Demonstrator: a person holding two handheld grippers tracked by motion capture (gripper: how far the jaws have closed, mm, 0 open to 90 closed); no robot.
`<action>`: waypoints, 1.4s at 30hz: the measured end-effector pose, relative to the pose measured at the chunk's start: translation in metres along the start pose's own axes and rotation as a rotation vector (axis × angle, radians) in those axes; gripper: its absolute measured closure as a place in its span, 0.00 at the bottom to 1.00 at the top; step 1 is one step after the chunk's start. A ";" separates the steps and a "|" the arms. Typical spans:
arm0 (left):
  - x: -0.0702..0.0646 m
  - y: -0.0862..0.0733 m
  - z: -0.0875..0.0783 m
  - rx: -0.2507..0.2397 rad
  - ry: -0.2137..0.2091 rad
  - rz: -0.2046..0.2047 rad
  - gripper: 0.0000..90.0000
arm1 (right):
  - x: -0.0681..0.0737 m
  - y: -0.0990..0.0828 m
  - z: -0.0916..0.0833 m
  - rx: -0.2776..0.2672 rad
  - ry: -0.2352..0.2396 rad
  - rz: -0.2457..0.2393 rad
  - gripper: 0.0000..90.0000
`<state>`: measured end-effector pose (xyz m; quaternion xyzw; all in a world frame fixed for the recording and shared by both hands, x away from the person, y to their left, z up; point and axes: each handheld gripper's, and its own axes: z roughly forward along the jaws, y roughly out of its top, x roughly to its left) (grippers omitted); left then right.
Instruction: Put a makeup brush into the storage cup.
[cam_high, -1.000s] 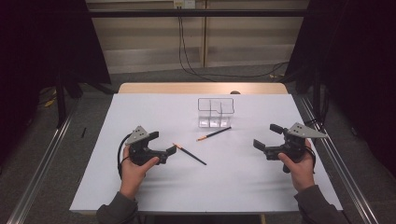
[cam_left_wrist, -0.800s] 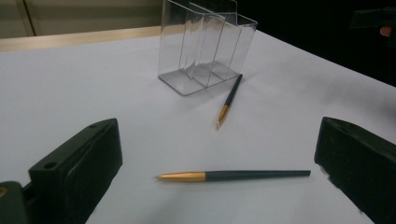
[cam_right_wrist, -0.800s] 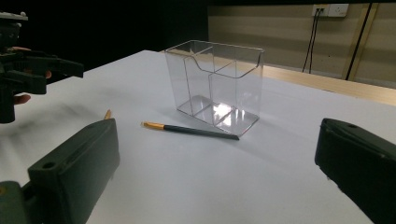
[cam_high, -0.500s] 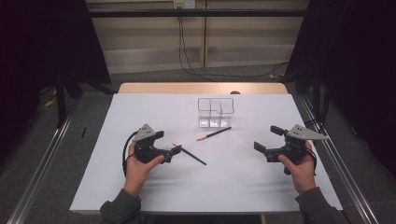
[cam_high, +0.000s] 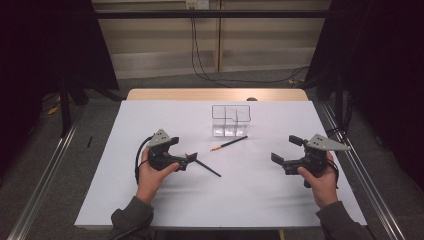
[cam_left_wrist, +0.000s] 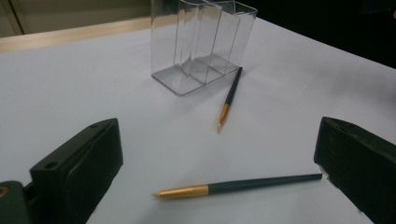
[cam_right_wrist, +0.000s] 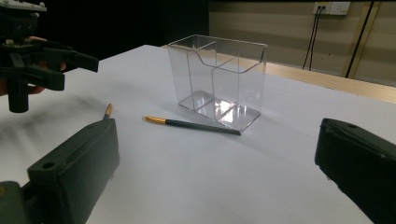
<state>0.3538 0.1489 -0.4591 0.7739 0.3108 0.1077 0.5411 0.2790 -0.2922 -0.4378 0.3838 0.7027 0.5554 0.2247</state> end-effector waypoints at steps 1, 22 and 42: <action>0.000 0.001 0.000 0.000 0.006 0.005 0.01 | 0.000 0.000 0.000 0.001 0.002 0.000 0.00; -0.003 0.013 0.013 -0.071 0.000 0.025 0.01 | 0.001 0.003 0.003 -0.004 0.008 -0.008 0.00; 0.001 0.028 0.018 0.025 -0.030 0.061 0.01 | 0.002 0.005 0.002 -0.002 0.011 -0.013 0.00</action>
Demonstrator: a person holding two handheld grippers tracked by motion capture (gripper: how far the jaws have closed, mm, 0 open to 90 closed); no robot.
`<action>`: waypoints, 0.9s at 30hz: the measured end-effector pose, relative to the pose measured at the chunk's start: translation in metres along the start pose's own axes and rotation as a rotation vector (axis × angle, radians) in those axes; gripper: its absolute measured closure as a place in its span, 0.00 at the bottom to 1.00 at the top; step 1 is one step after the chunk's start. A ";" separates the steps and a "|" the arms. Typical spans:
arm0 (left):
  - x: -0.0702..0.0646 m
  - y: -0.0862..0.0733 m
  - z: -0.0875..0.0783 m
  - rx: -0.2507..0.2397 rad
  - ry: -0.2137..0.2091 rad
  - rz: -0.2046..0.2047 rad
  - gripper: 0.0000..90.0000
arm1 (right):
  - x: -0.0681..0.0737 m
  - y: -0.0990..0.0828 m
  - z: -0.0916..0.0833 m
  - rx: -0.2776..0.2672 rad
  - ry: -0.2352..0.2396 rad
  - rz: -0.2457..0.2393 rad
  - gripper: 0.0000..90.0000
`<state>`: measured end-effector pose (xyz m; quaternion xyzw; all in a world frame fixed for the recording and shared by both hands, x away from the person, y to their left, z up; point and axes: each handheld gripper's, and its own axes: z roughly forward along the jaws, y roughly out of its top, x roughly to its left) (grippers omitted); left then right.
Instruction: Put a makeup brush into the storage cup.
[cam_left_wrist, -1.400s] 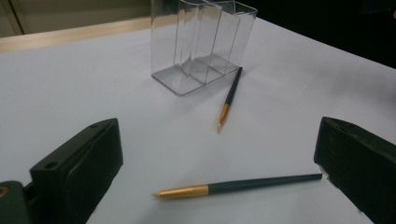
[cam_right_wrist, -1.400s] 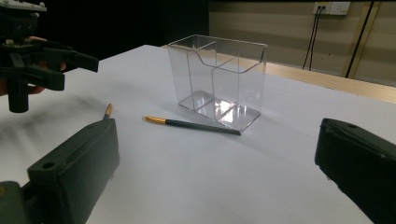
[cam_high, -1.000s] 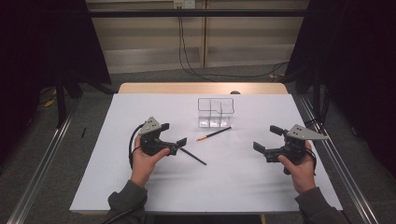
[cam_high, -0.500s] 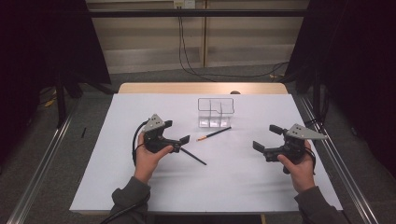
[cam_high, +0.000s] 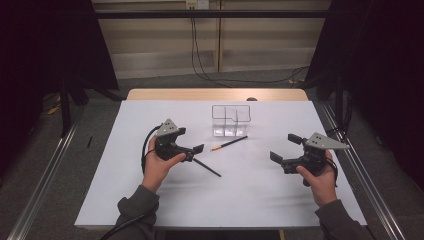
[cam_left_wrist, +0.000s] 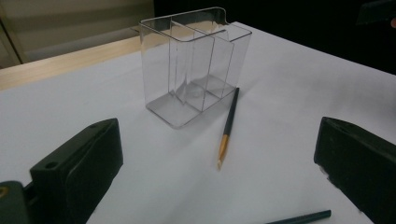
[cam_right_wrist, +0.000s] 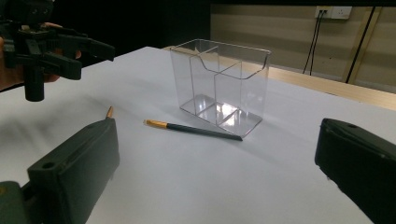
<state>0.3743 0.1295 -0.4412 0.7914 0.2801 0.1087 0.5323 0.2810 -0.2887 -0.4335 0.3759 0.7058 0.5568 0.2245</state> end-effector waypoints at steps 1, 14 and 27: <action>0.000 0.001 0.000 0.010 -0.002 0.009 0.01 | 0.001 0.000 0.001 -0.001 -0.003 0.001 0.00; 0.004 0.013 0.010 0.168 -0.063 0.064 0.01 | 0.001 0.000 0.001 0.004 0.001 -0.006 0.00; 0.005 0.021 0.020 0.333 -0.097 0.121 0.01 | 0.000 0.000 0.000 0.012 0.002 -0.010 0.00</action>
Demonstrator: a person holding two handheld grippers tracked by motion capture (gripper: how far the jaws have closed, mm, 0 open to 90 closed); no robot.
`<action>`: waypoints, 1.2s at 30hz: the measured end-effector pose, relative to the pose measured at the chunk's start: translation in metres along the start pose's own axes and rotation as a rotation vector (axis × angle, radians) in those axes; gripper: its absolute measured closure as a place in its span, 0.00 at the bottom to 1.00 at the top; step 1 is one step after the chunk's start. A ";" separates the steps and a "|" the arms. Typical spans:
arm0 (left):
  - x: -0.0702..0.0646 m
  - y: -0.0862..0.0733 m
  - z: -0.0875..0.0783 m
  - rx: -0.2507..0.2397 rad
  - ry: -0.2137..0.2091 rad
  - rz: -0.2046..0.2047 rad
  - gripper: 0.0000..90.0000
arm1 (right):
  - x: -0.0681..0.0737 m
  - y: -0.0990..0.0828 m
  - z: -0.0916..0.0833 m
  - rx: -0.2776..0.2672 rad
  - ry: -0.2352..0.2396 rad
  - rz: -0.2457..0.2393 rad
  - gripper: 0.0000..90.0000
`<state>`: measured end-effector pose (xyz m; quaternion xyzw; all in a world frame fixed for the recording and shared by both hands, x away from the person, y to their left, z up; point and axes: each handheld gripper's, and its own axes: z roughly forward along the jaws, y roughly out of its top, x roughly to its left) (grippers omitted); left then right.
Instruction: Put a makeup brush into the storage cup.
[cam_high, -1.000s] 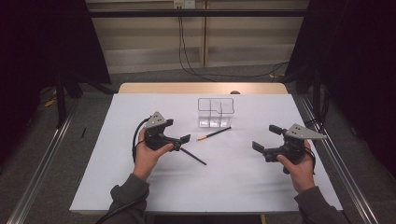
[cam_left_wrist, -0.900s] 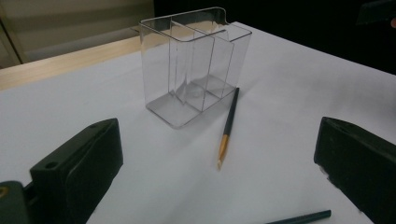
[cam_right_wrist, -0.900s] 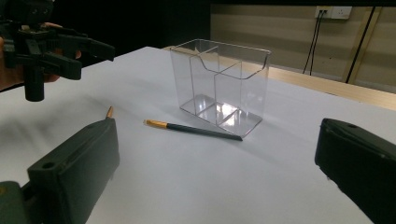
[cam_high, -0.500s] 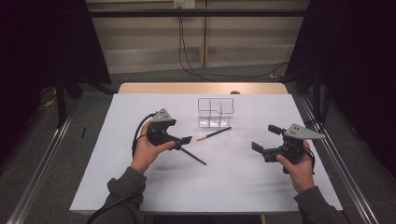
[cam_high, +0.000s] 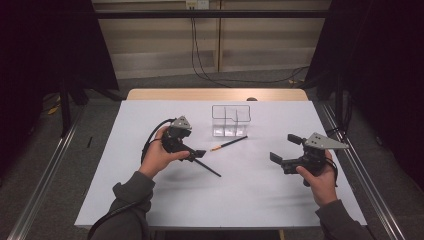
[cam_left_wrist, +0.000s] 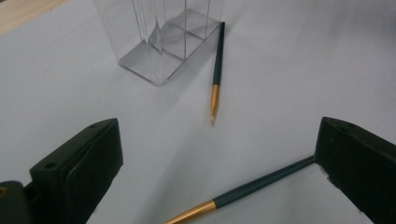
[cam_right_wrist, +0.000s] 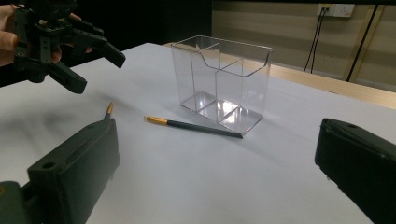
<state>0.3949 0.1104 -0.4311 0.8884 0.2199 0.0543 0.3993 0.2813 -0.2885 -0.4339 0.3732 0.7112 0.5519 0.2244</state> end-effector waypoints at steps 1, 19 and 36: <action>0.000 0.001 0.000 0.011 0.000 0.004 0.01 | 0.000 0.000 0.000 -0.001 0.000 0.000 0.00; 0.003 0.008 0.005 0.166 -0.021 0.086 0.01 | 0.001 -0.001 0.000 0.010 -0.001 0.000 0.00; 0.003 0.002 0.010 0.240 -0.027 0.114 0.05 | 0.000 -0.001 0.001 0.005 0.003 -0.003 0.00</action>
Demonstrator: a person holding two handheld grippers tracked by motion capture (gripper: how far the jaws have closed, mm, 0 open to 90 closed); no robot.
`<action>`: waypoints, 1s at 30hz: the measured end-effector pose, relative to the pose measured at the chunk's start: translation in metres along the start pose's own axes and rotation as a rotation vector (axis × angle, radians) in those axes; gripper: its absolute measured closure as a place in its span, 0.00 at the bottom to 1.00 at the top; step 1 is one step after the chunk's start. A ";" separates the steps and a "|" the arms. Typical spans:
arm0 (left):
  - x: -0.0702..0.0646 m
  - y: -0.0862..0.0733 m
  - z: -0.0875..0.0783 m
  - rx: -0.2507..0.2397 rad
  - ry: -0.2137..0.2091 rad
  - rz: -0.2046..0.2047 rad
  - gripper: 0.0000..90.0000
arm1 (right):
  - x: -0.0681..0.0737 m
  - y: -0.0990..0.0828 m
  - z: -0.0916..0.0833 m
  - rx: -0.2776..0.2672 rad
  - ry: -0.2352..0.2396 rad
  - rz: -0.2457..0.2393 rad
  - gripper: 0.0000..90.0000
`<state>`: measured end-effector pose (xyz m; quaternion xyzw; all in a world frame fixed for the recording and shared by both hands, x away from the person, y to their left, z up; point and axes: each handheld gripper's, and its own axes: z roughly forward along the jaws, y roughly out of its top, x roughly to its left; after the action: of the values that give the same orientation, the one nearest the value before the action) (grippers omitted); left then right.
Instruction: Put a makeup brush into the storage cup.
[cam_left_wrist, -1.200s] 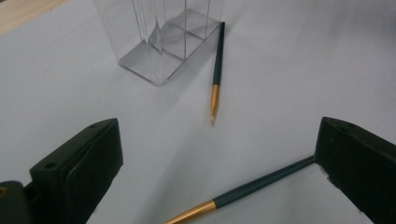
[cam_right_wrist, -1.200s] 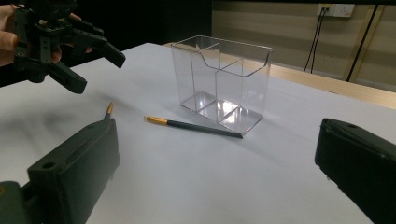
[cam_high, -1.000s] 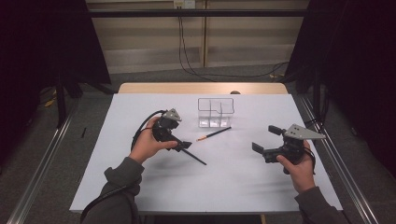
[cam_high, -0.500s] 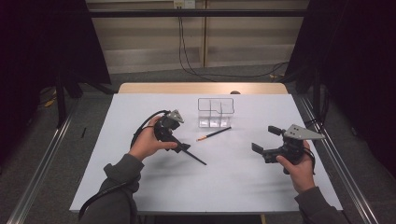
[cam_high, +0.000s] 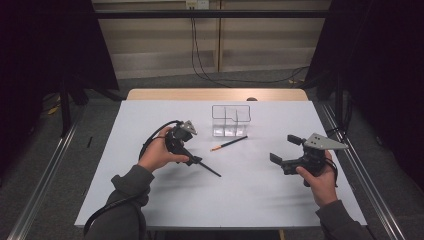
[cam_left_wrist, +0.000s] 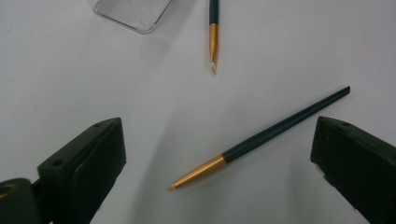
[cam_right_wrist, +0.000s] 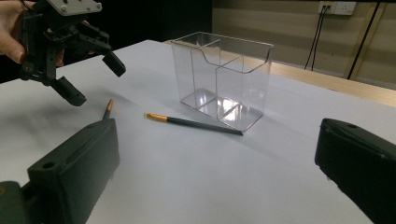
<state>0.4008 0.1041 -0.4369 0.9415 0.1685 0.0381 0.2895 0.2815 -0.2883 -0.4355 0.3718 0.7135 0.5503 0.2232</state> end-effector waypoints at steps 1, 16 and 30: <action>0.000 0.000 0.000 0.005 -0.003 0.006 0.05 | 0.000 0.000 0.000 0.004 0.000 -0.003 0.00; -0.002 0.000 0.001 0.047 -0.008 0.056 0.23 | 0.000 0.001 -0.001 0.009 -0.004 -0.013 0.00; -0.001 -0.003 0.005 0.079 -0.019 0.086 0.30 | 0.000 0.001 -0.001 0.008 -0.004 -0.010 0.00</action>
<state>0.4001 0.1039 -0.4428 0.9588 0.1265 0.0347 0.2520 0.2811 -0.2890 -0.4346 0.3701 0.7173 0.5455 0.2258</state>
